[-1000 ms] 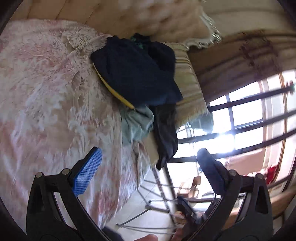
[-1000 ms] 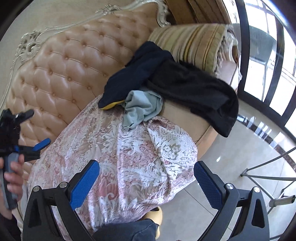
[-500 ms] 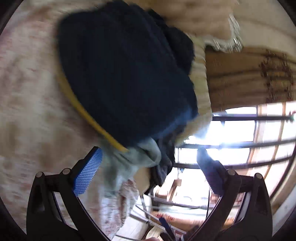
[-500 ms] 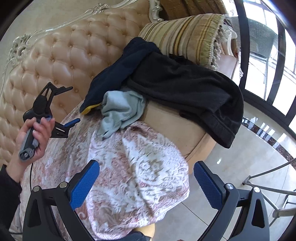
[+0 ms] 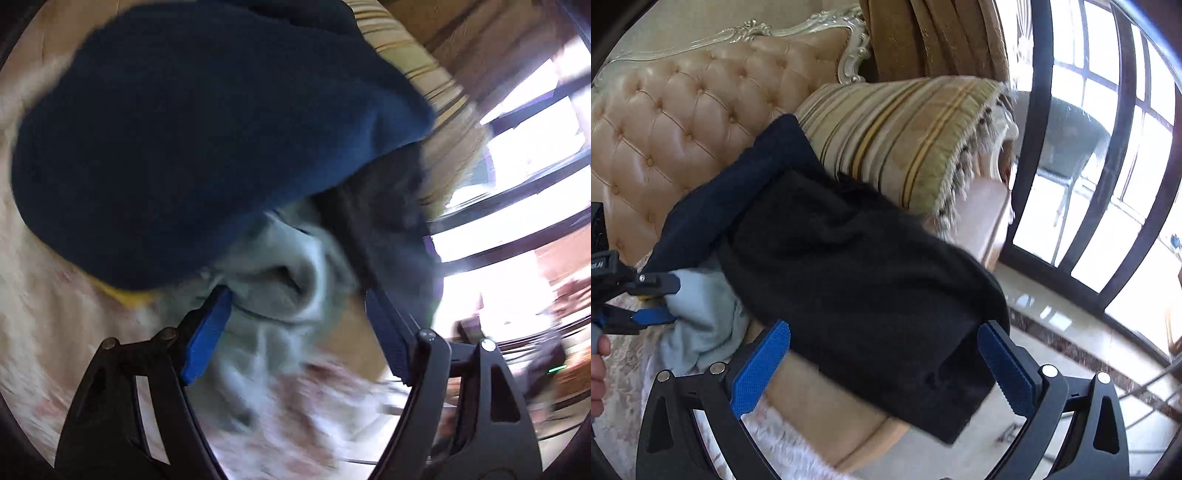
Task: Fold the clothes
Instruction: 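Reach the left tool into the pile and grasp the light blue shirt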
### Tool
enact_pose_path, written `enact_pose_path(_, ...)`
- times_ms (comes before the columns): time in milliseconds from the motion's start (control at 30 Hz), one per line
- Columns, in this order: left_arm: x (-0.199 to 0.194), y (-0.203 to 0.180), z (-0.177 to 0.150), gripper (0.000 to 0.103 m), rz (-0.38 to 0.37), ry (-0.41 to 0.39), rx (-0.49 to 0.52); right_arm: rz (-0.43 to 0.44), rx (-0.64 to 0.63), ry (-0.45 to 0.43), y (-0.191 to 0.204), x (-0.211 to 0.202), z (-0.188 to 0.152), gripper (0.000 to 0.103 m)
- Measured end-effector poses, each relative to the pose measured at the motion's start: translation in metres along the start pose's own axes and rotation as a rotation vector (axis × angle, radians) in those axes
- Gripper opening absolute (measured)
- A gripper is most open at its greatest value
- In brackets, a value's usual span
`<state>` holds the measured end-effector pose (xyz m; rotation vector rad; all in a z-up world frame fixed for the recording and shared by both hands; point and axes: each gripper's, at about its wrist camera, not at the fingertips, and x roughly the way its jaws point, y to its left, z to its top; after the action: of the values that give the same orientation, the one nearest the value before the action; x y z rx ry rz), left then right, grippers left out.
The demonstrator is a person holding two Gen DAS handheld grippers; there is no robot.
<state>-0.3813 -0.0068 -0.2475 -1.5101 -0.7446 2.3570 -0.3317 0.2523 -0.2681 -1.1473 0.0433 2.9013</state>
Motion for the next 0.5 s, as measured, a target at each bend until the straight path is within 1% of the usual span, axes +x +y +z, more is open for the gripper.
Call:
enact_pose_path(67, 0.006, -0.01, -0.002, 0.077, 0.077, -0.017, 0.067, 0.008, -0.011, -0.018, 0.003, 0.002, 0.003, 0.103)
enact_pose_path(100, 0.012, -0.018, -0.004, 0.072, 0.137, -0.02, 0.119, 0.008, -0.01, -0.035, 0.005, 0.001, 0.002, 0.103)
enact_pose_path(133, 0.018, -0.026, -0.007, 0.059, 0.199, -0.022, 0.172, 0.014, -0.005, -0.048, 0.006, -0.002, 0.001, 0.103)
enact_pose_path(167, 0.021, -0.028, -0.006, 0.048, 0.232, -0.011, 0.178, 0.019, 0.002, -0.057, 0.007, -0.004, -0.001, 0.103)
enact_pose_path(200, 0.024, -0.029, -0.005, 0.025, 0.263, 0.001, 0.18, 0.021, 0.009, -0.062, 0.008, -0.007, -0.004, 0.103)
enact_pose_path(233, 0.027, -0.031, -0.004, 0.02, 0.294, 0.012, 0.183, 0.02, 0.009, -0.061, 0.009, -0.008, -0.008, 0.103)
enact_pose_path(333, 0.008, -0.031, 0.003, 0.014, 0.216, 0.03, 0.127, 0.015, -0.011, -0.033, 0.012, -0.002, -0.016, 0.103)
enact_pose_path(367, -0.007, -0.037, 0.004, 0.014, 0.186, 0.012, 0.143, 0.019, -0.012, -0.029, 0.012, -0.001, -0.017, 0.103)
enact_pose_path(433, -0.038, -0.051, 0.007, 0.013, 0.166, -0.024, 0.182, 0.029, -0.01, -0.028, 0.012, -0.003, -0.018, 0.103)
enact_pose_path(500, -0.074, -0.067, 0.019, 0.013, 0.142, -0.064, 0.197, 0.038, -0.004, -0.038, 0.012, -0.009, -0.018, 0.103)
